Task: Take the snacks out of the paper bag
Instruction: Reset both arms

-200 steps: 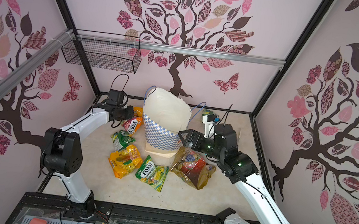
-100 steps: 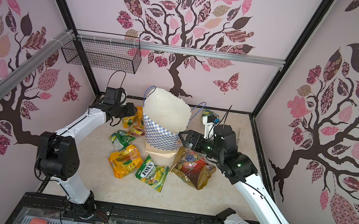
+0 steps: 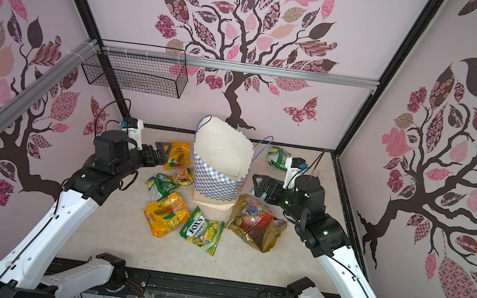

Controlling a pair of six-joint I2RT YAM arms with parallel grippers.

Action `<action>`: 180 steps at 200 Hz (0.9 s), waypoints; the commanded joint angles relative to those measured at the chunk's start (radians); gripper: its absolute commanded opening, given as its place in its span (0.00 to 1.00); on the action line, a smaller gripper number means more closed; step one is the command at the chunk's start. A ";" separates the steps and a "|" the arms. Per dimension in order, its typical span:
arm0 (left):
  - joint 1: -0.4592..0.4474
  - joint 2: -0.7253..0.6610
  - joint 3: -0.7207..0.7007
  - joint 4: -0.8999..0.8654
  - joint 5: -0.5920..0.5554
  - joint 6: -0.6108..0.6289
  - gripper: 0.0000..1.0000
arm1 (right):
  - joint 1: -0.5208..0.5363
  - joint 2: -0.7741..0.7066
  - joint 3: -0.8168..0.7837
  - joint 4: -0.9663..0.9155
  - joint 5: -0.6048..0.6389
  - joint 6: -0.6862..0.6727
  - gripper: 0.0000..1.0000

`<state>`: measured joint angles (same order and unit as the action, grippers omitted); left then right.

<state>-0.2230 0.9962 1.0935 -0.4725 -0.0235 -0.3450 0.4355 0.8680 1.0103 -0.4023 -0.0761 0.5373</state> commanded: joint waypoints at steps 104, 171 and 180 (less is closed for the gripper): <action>0.160 -0.285 -0.618 0.211 -0.339 -0.082 0.98 | -0.308 -0.118 -0.463 0.372 0.568 -0.203 1.00; 0.203 -0.091 -0.708 0.528 -0.496 0.048 0.98 | -0.372 -0.013 -0.816 0.958 0.692 -0.286 1.00; 0.203 -0.059 -0.715 0.570 -0.503 0.069 0.99 | -0.373 0.054 -0.829 1.022 0.664 -0.306 1.00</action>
<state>-0.0257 0.8787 0.4175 -0.0822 -0.4545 -0.3500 0.0662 0.8165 0.2169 0.3367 0.5541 0.2962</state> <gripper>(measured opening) 0.985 0.999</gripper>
